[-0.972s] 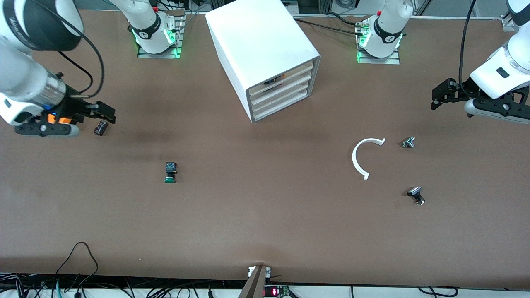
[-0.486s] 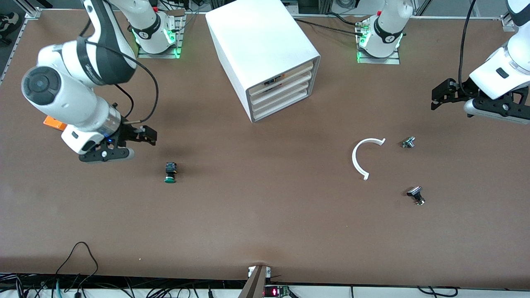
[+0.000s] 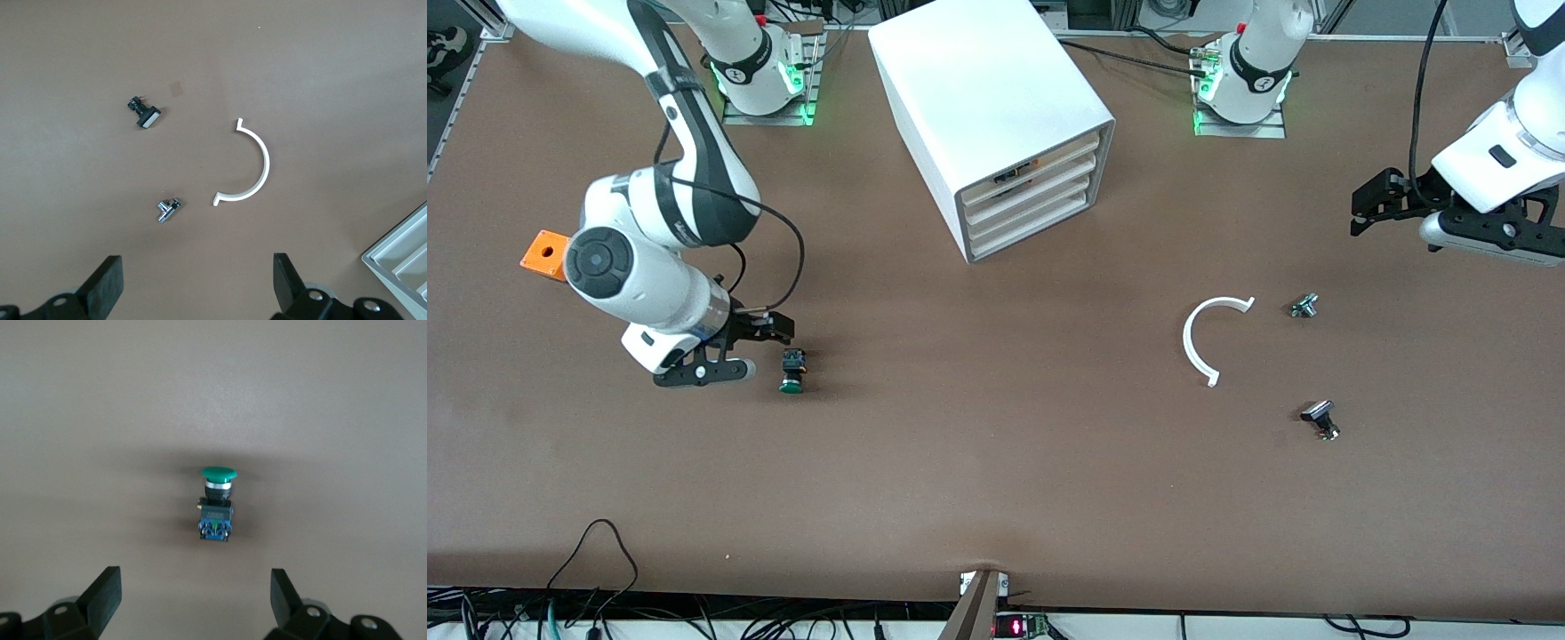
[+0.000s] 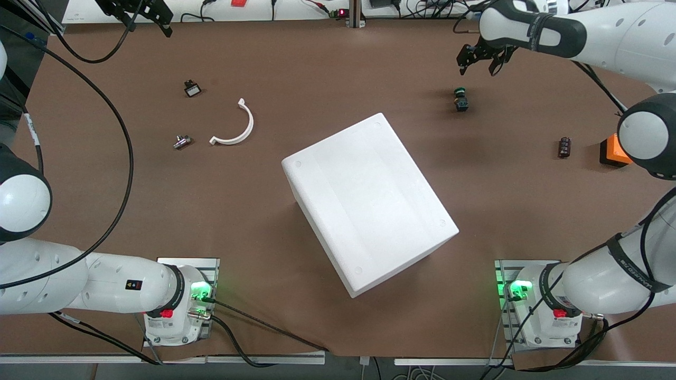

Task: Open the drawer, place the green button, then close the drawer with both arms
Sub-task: 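Lower the right gripper onto the green button and grasp it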

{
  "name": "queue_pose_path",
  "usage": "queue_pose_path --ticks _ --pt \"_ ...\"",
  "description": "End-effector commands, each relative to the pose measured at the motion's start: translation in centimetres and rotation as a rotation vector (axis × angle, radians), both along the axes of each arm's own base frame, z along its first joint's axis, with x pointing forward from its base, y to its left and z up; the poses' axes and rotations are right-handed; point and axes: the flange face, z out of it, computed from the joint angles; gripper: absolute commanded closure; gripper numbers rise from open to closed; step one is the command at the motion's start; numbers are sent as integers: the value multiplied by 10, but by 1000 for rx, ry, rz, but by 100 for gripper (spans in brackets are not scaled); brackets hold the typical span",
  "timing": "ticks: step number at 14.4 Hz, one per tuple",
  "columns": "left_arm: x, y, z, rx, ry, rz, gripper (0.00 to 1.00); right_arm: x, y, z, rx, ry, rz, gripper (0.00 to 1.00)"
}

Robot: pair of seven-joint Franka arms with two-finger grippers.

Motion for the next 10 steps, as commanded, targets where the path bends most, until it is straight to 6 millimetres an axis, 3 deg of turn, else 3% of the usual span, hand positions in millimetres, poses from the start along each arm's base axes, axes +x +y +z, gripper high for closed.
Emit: queue_pose_path --ticks 1,3,5,10 --pt "-1 -27 13 9 -4 45 1 -3 -3 -37 12 -19 1 1" --pt "-3 -42 4 16 42 83 1 -5 -3 -65 15 -35 18 1" --pt "-6 -55 -24 -6 174 44 1 -4 -3 -87 17 -39 22 1" --pt "-13 -123 -77 -178 393 -50 1 -19 -4 -127 21 -64 41 1"
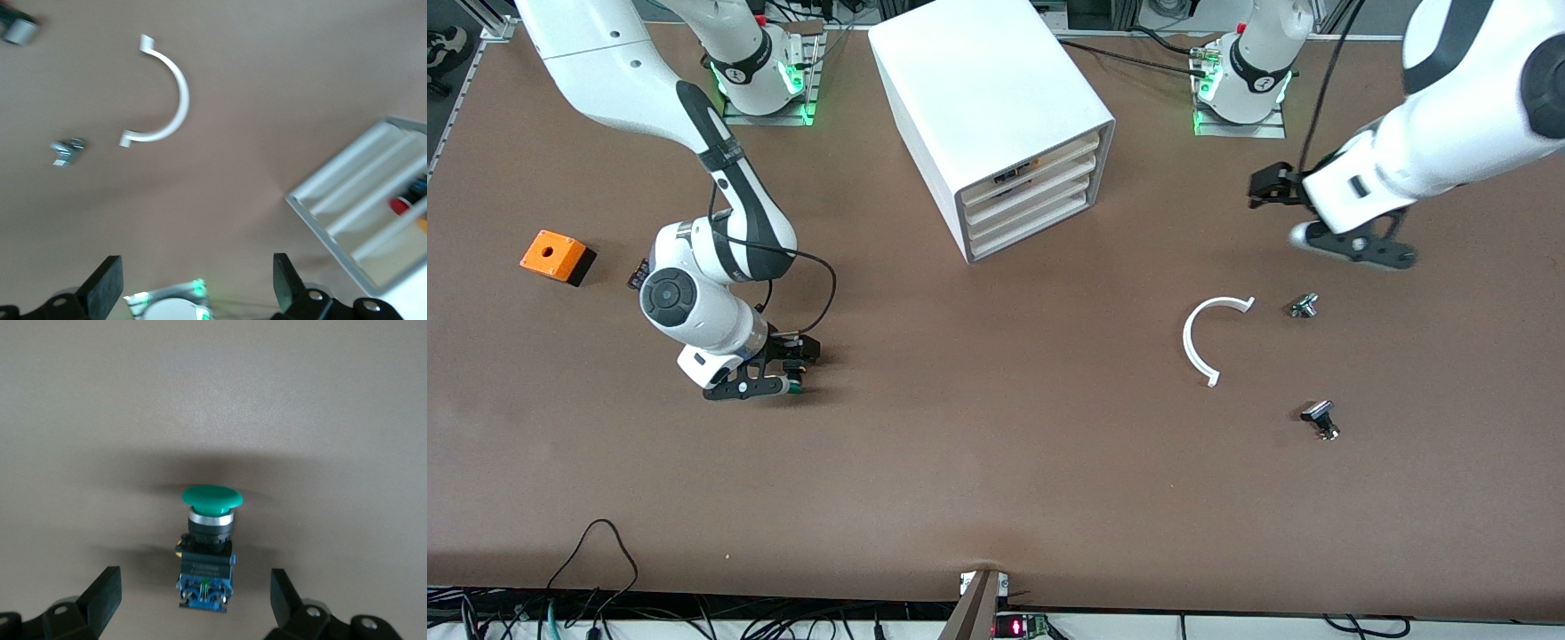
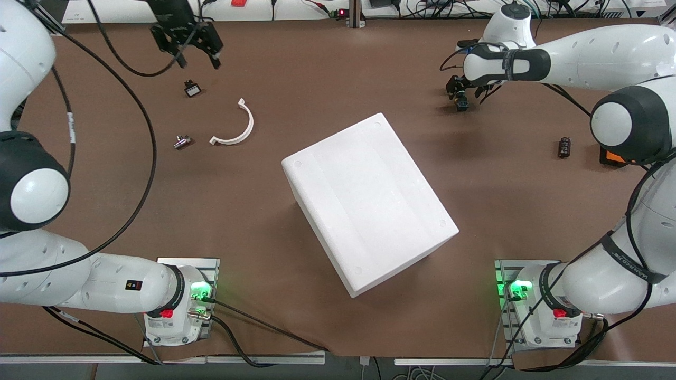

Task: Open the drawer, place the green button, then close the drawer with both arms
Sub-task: 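Lift the green button with the right gripper while the left gripper reaches the drawer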

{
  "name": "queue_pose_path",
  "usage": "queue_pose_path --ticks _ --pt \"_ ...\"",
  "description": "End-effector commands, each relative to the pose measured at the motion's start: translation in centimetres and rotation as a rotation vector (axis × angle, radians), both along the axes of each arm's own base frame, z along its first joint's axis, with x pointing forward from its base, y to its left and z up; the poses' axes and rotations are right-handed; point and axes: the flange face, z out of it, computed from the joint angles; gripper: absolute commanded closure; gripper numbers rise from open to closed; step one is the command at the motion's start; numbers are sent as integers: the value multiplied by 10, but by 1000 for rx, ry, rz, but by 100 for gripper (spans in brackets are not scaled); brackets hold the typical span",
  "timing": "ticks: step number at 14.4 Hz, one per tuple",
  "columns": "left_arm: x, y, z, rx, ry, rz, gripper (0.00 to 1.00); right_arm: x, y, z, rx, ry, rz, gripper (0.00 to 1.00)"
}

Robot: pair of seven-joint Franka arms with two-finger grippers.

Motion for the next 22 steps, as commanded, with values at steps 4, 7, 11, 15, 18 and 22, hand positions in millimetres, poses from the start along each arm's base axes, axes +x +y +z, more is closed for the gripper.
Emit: queue_pose_path --ticks 4,7,11,15,18,22 --pt "10 -77 -66 -281 195 -42 1 -13 0 -19 6 -17 44 15" --pt "19 -88 -105 -476 241 -98 1 -13 1 -19 5 -16 46 60" --pt "29 -90 -157 -637 207 -161 2 -9 0 -13 9 -28 42 100" --pt "10 -93 -227 -749 131 -145 3 4 0 11 16 -64 35 100" --pt "-3 -88 -255 -800 161 -107 6 10 -4 32 24 -93 -5 100" --pt "-29 -87 -297 -881 121 -121 12 26 -6 61 20 -53 -54 100"
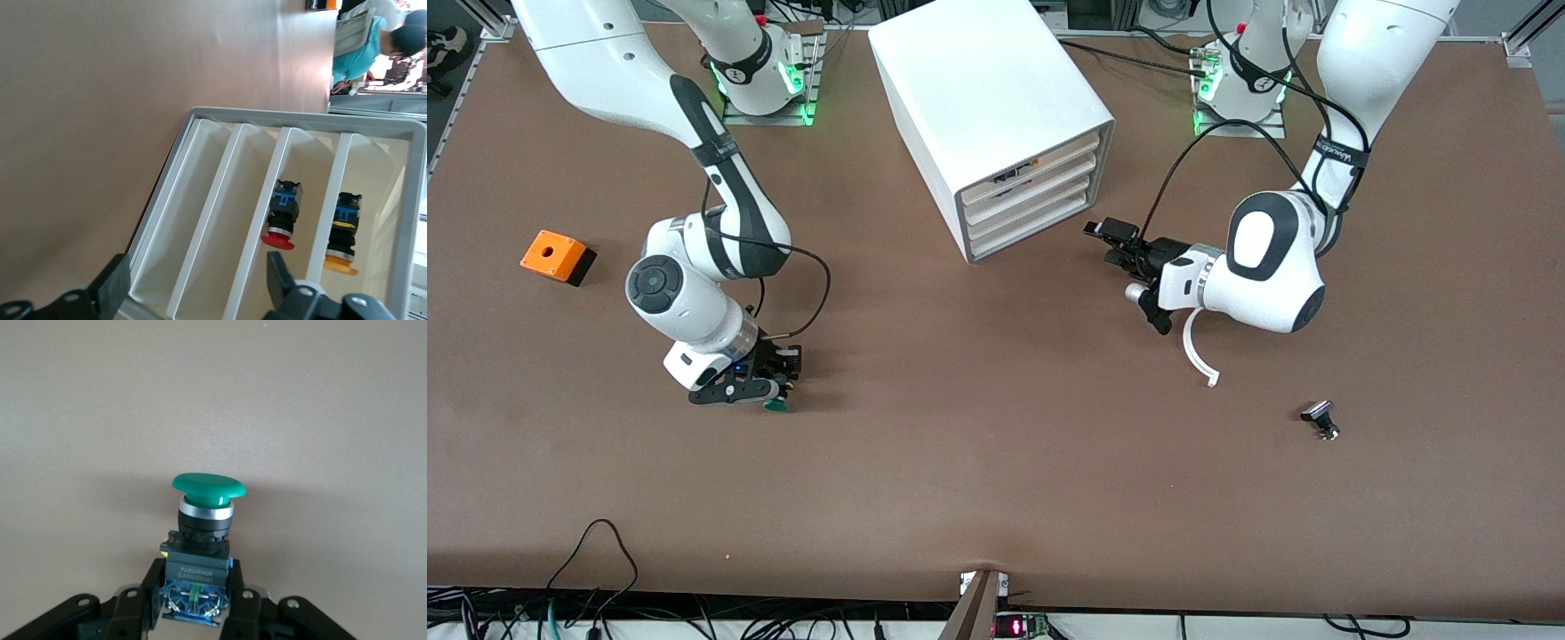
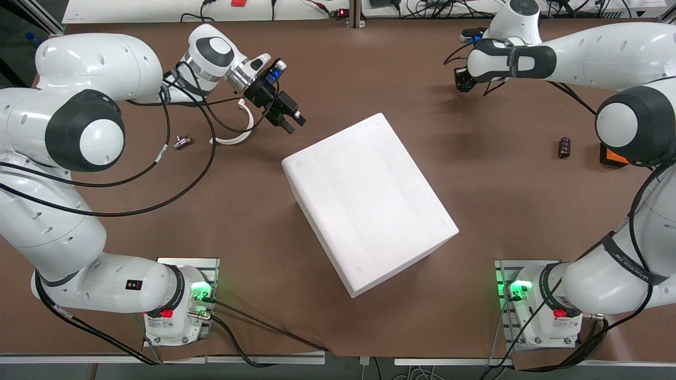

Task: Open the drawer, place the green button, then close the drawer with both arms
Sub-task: 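Pull the drawer open with the left gripper while the right gripper carries the button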

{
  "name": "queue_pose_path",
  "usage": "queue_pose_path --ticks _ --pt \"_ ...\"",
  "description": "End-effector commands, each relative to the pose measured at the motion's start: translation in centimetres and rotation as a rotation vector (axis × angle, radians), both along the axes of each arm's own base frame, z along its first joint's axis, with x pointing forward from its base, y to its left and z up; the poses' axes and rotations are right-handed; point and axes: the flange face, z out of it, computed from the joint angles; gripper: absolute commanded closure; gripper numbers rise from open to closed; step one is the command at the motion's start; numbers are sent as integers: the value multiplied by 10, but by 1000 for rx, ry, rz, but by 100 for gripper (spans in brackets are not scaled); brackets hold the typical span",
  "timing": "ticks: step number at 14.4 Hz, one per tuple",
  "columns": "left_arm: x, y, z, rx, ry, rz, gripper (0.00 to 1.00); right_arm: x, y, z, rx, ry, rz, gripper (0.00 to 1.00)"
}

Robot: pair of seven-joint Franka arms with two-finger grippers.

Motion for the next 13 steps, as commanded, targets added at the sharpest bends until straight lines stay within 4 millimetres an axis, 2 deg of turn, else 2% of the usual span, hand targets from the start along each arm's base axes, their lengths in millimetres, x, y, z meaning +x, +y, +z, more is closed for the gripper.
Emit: queue_pose_path --ticks 1,3,7,8,11,13 --pt "-21 -2 -25 -41 -38 2 15 15 2 34 9 53 -68 100" --pt "-38 -4 -45 -31 -53 -2 17 23 3 54 7 91 -98 100" --pt "-78 -16 -83 -178 -36 63 19 26 11 78 65 156 -146 100" --pt "-86 -17 -91 -206 -42 71 23 26 12 88 64 168 -170 100" --pt "-112 -40 -99 -229 0 87 34 27 24 118 61 207 -233 100" --pt "-121 -55 -99 -241 16 95 38 26 34 144 50 248 -257 100"
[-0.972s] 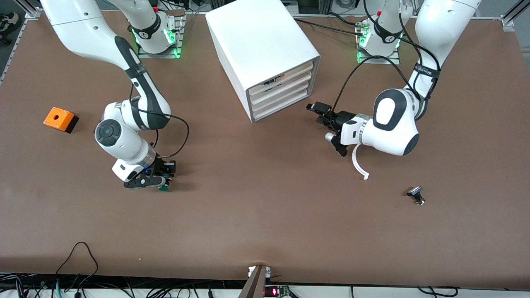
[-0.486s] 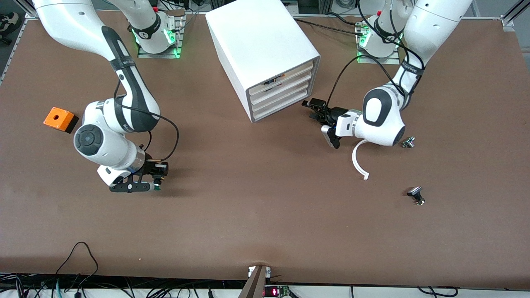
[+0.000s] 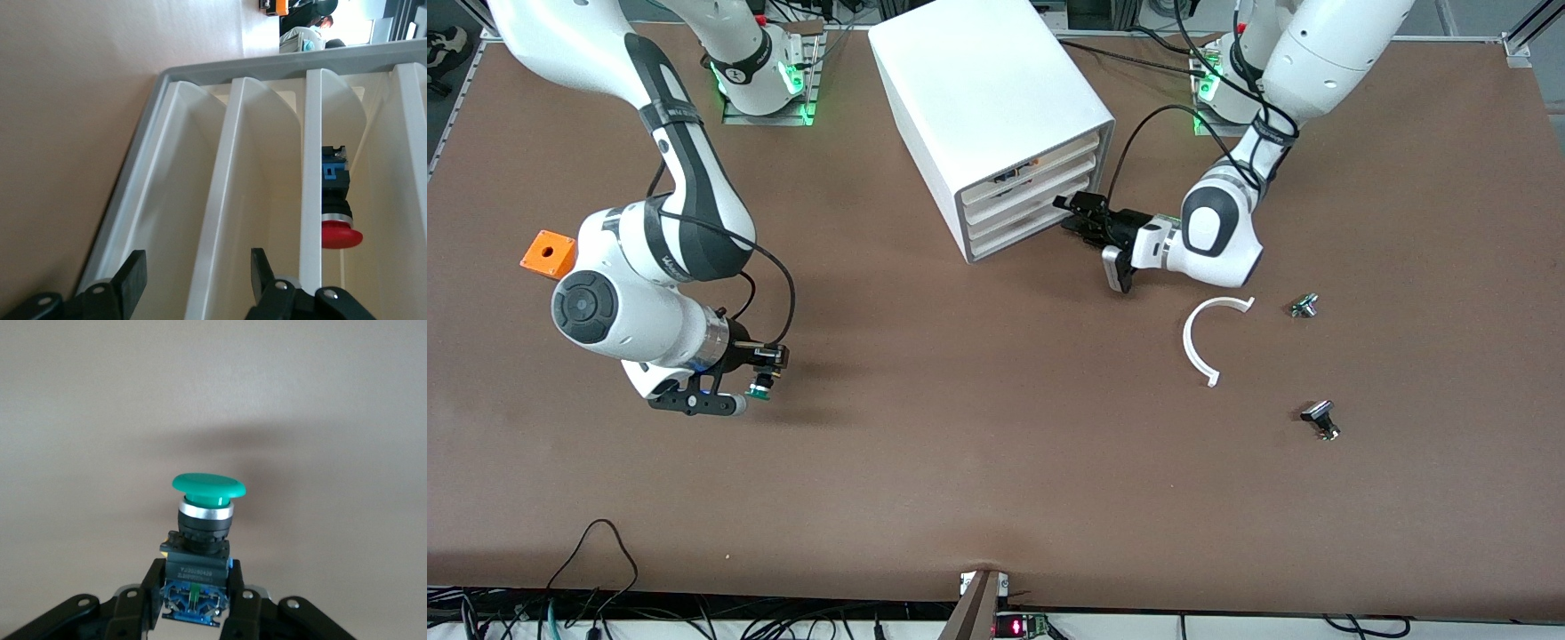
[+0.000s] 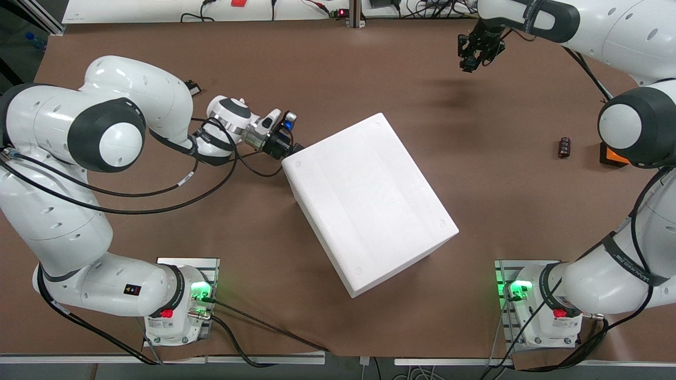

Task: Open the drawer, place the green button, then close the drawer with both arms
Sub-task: 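Pull the drawer open with the left gripper while the right gripper carries the button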

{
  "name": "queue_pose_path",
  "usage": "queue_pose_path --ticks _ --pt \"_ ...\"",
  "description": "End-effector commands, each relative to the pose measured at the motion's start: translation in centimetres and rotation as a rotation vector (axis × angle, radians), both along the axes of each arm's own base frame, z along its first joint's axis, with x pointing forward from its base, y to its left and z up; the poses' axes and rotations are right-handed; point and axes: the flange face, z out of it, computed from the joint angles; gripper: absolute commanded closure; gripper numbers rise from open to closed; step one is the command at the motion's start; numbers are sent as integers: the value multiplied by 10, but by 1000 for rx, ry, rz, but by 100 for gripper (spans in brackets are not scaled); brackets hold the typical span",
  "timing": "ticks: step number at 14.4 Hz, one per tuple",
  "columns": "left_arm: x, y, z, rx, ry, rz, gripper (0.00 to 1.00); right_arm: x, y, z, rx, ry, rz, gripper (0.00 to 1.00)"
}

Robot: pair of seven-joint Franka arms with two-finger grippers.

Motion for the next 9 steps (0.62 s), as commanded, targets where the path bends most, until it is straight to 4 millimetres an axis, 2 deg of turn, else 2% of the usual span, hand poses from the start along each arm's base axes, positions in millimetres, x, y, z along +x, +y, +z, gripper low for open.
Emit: queue_pose_path --ticks 1,2,4,5,6,9 --pt "-11 -14 -1 -17 -6 10 43 -4 25 44 0 51 -48 100" --pt "-11 -14 -2 -16 -3 10 49 -8 39 56 -11 64 -72 100" --pt "-11 -14 -2 -16 -3 10 74 -14 60 68 -24 77 -111 100" --pt "-11 -13 -2 -15 -4 11 90 -15 67 70 -28 77 -136 100" --pt "-10 -12 -2 -16 -3 12 100 -19 76 71 -36 83 -170 100" --pt "-5 -9 -1 -11 0 20 100 -29 111 84 -57 90 -278 100"
